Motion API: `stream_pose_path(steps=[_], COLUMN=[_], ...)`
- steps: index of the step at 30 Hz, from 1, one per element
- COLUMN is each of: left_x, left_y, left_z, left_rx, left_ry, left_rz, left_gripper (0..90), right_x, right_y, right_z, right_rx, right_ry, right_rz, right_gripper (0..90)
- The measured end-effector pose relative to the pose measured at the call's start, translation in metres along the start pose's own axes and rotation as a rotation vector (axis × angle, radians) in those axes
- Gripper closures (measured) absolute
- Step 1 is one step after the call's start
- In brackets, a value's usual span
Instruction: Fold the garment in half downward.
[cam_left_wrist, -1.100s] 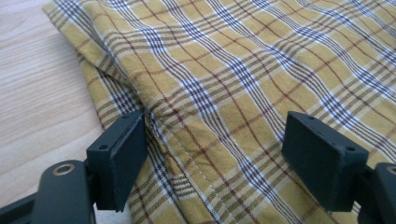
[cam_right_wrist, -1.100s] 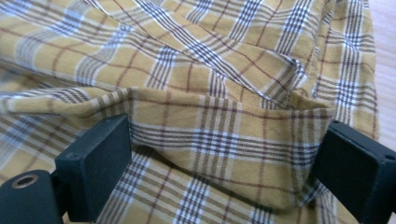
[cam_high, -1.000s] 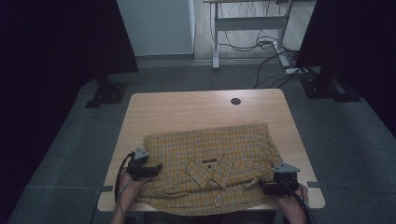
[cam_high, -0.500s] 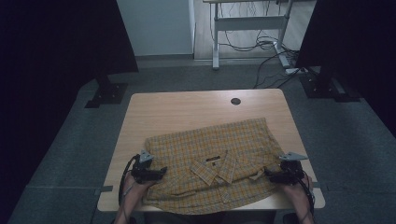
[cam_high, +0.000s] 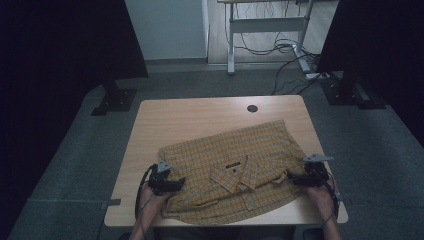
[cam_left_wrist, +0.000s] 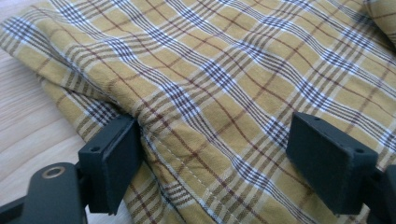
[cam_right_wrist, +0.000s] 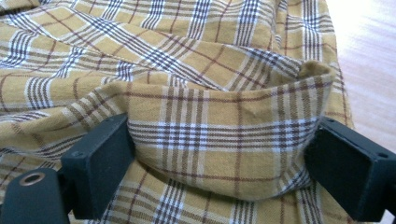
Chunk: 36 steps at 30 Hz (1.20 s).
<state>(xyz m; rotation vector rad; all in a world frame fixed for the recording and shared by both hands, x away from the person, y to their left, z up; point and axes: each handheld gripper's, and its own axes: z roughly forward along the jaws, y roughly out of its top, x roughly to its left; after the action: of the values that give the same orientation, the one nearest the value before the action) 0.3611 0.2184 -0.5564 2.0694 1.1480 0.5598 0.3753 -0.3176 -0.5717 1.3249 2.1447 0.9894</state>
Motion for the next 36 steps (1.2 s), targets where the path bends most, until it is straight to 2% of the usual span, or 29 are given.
stream_pose_path(steps=[5, 9, 16, 21, 23, 26, 28, 30, 31, 36], left_x=[-0.005, -0.004, -0.002, 0.000, 0.000, 0.000, 0.003, 0.005, 0.007, 0.016], left_y=[0.005, 0.007, 0.008, 0.009, 0.010, 0.012, 0.014, 0.014, 0.015, 0.011], left_z=[0.005, 0.011, 0.012, 0.011, 0.008, 0.002, -0.008, -0.012, -0.020, -0.038], left_rx=[-0.003, -0.026, -0.026, -0.022, -0.025, -0.041, -0.075, -0.084, -0.100, -0.109], left_ry=[0.001, -0.003, -0.017, -0.017, -0.004, -0.007, -0.009, -0.011, -0.004, 0.021], left_rz=[0.003, 0.007, 0.020, 0.028, 0.040, 0.042, 0.035, 0.032, 0.029, 0.023], left_gripper=[18.8, 18.8, 17.4, 18.5, 20.5, 20.7, 20.2, 19.7, 19.7, 18.3], right_x=[-0.014, -0.021, -0.019, -0.015, -0.014, -0.011, -0.007, -0.003, -0.001, 0.009], right_y=[0.005, 0.008, 0.007, 0.005, 0.005, 0.006, 0.008, 0.009, 0.009, 0.009], right_z=[0.006, 0.010, 0.008, 0.000, -0.005, -0.012, -0.020, -0.026, -0.029, -0.042], right_rx=[-0.010, -0.021, -0.019, -0.023, -0.040, -0.063, -0.073, -0.077, -0.079, -0.086], right_ry=[0.006, 0.004, -0.006, -0.021, -0.025, -0.027, -0.023, -0.021, -0.019, -0.012], right_rz=[-0.006, -0.002, 0.002, -0.002, 0.004, 0.004, -0.007, -0.014, -0.021, -0.035], right_gripper=[12.2, 12.6, 12.4, 12.0, 11.8, 11.8, 11.7, 11.7, 11.6, 11.3])
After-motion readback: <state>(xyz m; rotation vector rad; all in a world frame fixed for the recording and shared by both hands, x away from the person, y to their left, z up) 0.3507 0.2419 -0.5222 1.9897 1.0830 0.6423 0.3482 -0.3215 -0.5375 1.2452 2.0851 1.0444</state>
